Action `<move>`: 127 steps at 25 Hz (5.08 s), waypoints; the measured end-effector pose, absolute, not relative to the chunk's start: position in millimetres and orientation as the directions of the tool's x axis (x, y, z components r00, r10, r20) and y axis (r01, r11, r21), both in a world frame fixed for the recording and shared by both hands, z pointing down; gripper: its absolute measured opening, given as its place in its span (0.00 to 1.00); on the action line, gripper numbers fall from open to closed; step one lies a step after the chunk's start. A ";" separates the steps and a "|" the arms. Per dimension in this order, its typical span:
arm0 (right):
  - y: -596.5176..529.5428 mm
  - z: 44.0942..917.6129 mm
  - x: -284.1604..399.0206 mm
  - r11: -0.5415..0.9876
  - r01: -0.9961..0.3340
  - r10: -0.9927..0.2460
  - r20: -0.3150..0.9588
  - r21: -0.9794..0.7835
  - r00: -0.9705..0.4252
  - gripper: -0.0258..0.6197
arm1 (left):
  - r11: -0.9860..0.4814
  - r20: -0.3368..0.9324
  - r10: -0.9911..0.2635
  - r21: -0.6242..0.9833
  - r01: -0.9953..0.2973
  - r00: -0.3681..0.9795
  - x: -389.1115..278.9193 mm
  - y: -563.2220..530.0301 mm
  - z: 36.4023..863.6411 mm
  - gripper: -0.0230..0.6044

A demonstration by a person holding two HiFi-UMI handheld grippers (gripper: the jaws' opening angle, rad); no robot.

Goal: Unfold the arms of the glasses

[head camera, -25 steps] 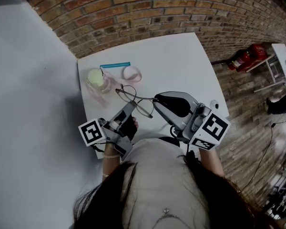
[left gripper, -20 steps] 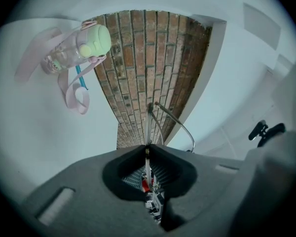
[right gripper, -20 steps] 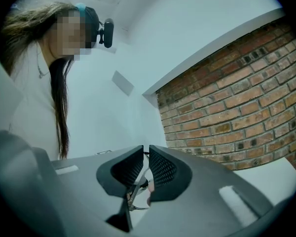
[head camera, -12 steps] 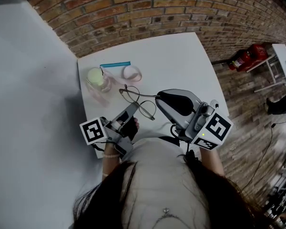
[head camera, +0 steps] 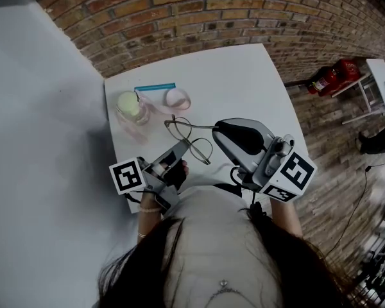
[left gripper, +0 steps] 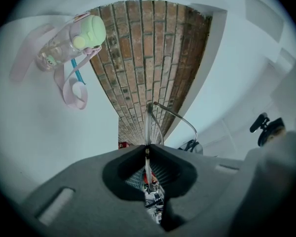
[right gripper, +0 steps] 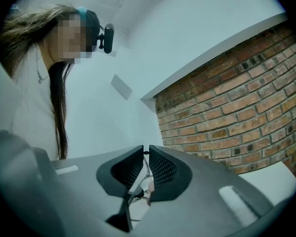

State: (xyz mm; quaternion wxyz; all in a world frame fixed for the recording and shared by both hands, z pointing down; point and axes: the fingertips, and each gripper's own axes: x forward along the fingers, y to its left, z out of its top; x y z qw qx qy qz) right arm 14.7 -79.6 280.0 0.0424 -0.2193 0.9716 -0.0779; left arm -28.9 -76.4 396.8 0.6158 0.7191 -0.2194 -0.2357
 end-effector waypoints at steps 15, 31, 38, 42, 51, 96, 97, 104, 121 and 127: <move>-84.6 272.1 21.7 0.882 -0.443 -0.457 -0.064 -0.161 -0.887 0.11 | -0.151 -0.056 -0.561 0.988 -0.036 0.826 -19.9 -70.4 398.2 0.07; -91.6 269.4 30.8 0.865 -0.473 -0.489 -0.078 -0.166 -0.869 0.11 | -0.139 -0.041 -0.497 0.990 -0.033 0.867 -8.9 -62.4 402.1 0.07; -94.7 268.9 34.1 0.861 -0.479 -0.497 -0.084 -0.171 -0.864 0.11 | -0.144 -0.035 -0.479 0.989 -0.039 0.877 -6.5 -61.2 403.2 0.07; -95.4 269.1 35.0 0.860 -0.482 -0.500 -0.087 -0.171 -0.862 0.11 | -0.143 -0.029 -0.472 0.989 -0.045 0.881 -5.7 -59.4 405.2 0.07; -98.1 268.5 36.4 0.854 -0.492 -0.511 -0.089 -0.170 -0.855 0.11 | -0.143 -0.022 -0.441 0.989 -0.046 0.897 -1.7 -55.8 408.1 0.07; -94.3 277.2 34.2 0.857 -0.480 -0.498 -0.066 -0.189 -0.865 0.11 | -0.160 -0.039 -0.512 0.986 -0.051 0.858 -10.5 -64.2 397.9 0.07; -93.9 279.3 32.5 0.858 -0.477 -0.495 -0.059 -0.190 -0.867 0.11 | -0.165 -0.036 -0.516 0.985 -0.058 0.856 -10.8 -64.6 397.0 0.07; -89.0 291.1 19.6 0.870 -0.453 -0.465 -0.017 -0.193 -0.885 0.11 | -0.184 -0.014 -0.534 0.978 -0.101 0.845 -12.2 -65.2 394.4 0.07; -75.9 317.9 -11.6 0.897 -0.384 -0.375 0.084 -0.219 -0.923 0.11 | -0.234 -0.013 -0.553 0.962 -0.141 0.833 -15.9 -65.3 389.3 0.07; -75.1 324.3 -18.4 0.899 -0.373 -0.358 0.105 -0.231 -0.928 0.11 | -0.340 -0.010 -0.541 0.917 -0.208 0.841 -18.3 -69.6 386.3 0.07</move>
